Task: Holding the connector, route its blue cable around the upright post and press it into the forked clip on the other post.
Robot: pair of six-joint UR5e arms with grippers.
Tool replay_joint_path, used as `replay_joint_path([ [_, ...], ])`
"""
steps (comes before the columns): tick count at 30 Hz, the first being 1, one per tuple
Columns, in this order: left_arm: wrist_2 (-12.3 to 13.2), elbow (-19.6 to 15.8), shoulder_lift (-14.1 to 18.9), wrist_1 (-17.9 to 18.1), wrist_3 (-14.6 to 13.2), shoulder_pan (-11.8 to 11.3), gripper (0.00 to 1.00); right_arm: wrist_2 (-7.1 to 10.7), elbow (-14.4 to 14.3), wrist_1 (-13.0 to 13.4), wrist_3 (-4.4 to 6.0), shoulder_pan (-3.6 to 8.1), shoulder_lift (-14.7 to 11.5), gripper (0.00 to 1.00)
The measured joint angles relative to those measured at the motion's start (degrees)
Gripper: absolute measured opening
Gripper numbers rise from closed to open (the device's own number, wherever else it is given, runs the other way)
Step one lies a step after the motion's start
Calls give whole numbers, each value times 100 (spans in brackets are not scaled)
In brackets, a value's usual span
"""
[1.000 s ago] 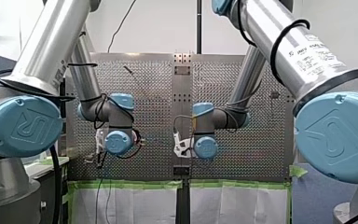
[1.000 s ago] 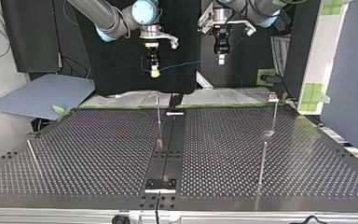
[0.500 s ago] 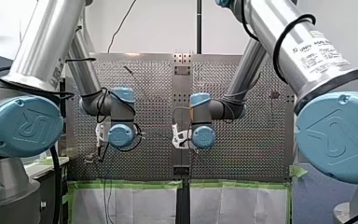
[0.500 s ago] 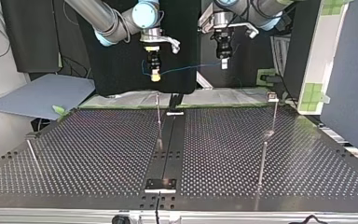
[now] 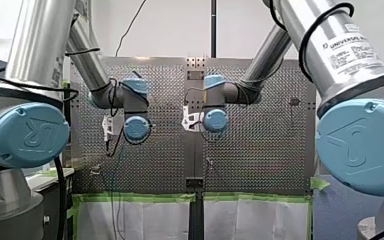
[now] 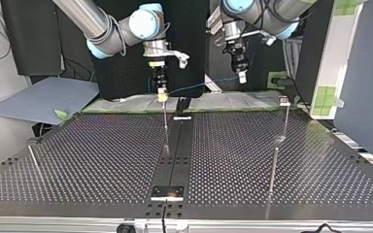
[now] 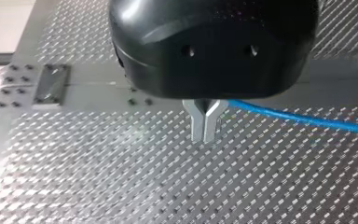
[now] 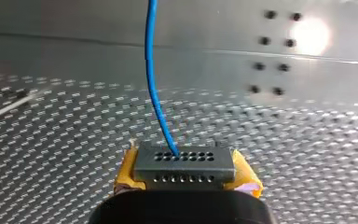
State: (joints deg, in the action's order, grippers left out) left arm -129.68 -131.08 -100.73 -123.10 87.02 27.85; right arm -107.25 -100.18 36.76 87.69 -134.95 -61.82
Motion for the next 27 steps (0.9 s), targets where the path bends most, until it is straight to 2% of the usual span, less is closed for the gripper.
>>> replay_joint_path([
  [7, -326, 301, 325, -327, 5, -74, 0, 251, 338, -338, -3, 72, -338, 0],
  [14, -622, 622, 656, -659, 146, -131, 0, 462, 659, -659, -9, 152, -659, 0],
  [27, -650, 1155, 1229, -1231, 332, -195, 0, 962, 1247, -1247, -14, 232, -1225, 0],
])
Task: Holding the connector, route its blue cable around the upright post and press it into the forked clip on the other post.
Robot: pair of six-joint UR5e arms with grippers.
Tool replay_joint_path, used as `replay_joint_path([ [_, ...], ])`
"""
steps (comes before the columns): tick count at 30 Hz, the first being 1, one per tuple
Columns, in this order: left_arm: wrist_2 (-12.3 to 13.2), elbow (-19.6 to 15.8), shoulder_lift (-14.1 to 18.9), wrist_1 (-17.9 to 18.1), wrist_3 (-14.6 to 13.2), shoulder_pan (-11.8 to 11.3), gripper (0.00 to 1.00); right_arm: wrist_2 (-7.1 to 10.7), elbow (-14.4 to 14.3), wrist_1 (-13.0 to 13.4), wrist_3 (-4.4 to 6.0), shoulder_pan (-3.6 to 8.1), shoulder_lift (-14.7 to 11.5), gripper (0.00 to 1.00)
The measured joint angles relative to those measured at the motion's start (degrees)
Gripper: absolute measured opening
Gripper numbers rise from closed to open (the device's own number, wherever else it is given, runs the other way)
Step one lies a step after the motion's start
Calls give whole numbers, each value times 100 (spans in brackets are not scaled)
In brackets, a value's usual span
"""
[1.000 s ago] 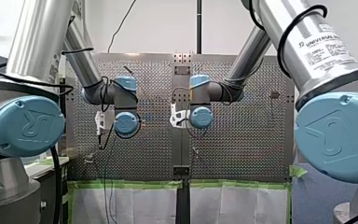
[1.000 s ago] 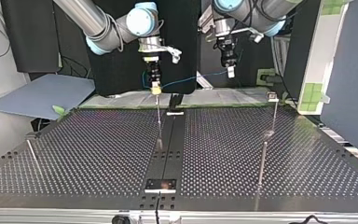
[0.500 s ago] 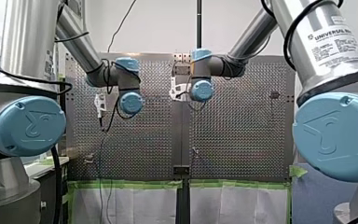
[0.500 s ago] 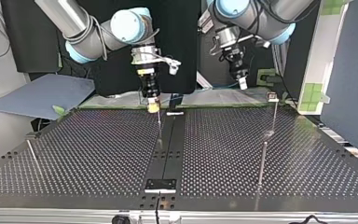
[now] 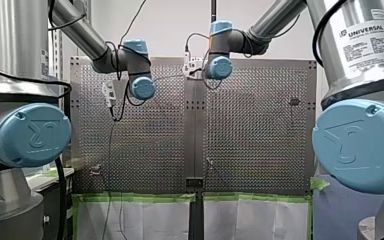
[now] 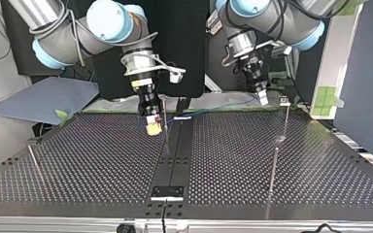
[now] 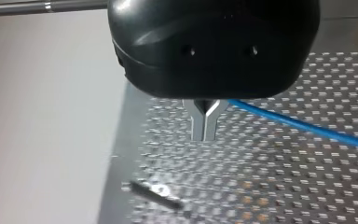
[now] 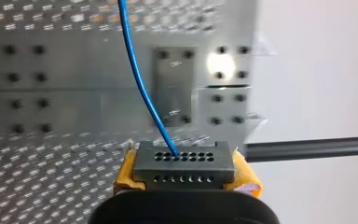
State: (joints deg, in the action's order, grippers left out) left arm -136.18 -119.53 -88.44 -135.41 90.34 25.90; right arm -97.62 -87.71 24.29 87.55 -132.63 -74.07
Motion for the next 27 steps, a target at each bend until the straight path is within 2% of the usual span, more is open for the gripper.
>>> replay_joint_path([
  [4, 51, 197, 197, -196, 20, -55, 0, 174, 138, -153, 0, 3, -50, 0],
  [9, 119, 453, 451, -451, 54, -160, 0, 401, 217, -183, 3, 5, -43, 0],
  [14, 240, 701, 657, -702, 61, -273, 0, 626, 373, -237, 16, -5, 115, 0],
  [22, 458, 1060, 522, -1060, 84, -473, 0, 817, 747, -472, 24, -70, 456, 0],
  [27, 656, 1297, 353, -1295, 167, -669, 0, 904, 991, -621, 21, -103, 548, 0],
])
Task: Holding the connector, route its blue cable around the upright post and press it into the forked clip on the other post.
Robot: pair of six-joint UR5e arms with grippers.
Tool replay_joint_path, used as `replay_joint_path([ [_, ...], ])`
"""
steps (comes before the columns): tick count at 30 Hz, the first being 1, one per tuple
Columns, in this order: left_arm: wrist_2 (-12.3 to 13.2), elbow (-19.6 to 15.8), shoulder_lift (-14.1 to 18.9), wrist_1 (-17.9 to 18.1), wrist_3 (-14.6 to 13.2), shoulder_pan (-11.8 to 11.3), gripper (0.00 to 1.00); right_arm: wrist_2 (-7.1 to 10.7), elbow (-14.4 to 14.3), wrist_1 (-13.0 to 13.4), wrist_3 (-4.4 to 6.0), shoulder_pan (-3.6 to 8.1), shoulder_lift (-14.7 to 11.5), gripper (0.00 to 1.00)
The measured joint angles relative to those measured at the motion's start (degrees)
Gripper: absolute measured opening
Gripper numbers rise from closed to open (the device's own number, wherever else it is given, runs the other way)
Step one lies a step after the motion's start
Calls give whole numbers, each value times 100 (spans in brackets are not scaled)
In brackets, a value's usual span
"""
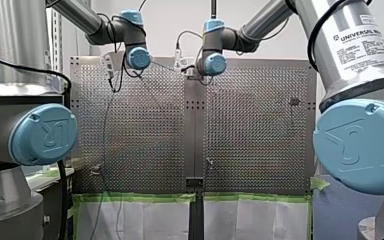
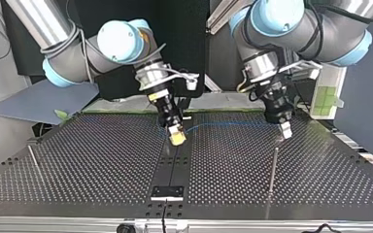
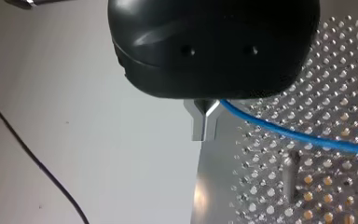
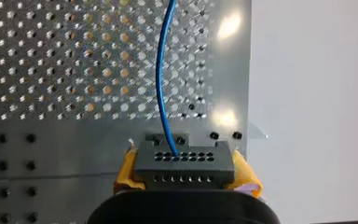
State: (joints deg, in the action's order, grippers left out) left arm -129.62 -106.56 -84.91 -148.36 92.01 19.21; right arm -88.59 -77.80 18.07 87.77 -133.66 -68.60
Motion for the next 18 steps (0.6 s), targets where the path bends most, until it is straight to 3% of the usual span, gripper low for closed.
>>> replay_joint_path([
  [13, 596, 603, -53, -604, 325, -597, 0, 84, 674, -59, -1, -28, 97, 0],
  [18, 827, 833, -75, -836, 514, -828, 0, 101, 800, -64, 1, -44, 135, 0],
])
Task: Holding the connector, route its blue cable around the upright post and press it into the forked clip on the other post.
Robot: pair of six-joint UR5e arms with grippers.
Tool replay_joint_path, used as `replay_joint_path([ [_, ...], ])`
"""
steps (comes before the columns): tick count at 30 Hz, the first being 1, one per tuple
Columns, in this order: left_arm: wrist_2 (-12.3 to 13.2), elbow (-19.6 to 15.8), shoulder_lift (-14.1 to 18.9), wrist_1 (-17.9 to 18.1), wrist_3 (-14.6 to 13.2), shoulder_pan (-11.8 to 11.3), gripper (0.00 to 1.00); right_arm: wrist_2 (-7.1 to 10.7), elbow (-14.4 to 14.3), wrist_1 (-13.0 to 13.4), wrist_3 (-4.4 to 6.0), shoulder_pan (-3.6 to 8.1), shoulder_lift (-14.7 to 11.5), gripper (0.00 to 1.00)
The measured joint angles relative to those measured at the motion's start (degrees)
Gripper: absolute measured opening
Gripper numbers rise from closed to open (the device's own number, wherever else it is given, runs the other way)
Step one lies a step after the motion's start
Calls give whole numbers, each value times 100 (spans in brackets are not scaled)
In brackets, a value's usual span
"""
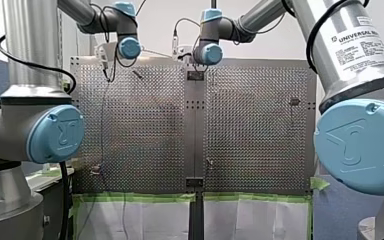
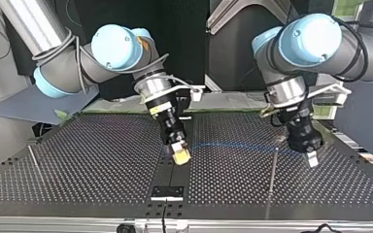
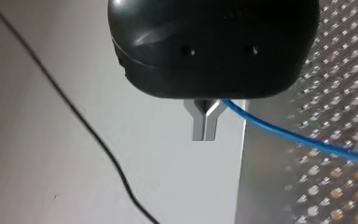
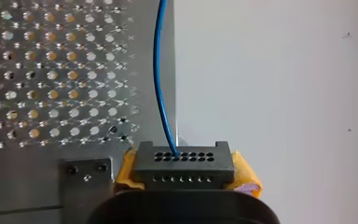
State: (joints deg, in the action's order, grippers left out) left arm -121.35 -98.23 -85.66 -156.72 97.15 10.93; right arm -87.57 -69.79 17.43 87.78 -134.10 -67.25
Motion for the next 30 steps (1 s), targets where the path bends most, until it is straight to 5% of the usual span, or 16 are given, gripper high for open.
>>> replay_joint_path([
  [15, 714, 714, -538, -687, 308, -714, 0, -6, 169, -45, -14, -26, 158, 0],
  [30, 1446, 1409, -1250, -709, 452, -1361, 0, -122, 301, -32, -35, -39, 434, 0],
])
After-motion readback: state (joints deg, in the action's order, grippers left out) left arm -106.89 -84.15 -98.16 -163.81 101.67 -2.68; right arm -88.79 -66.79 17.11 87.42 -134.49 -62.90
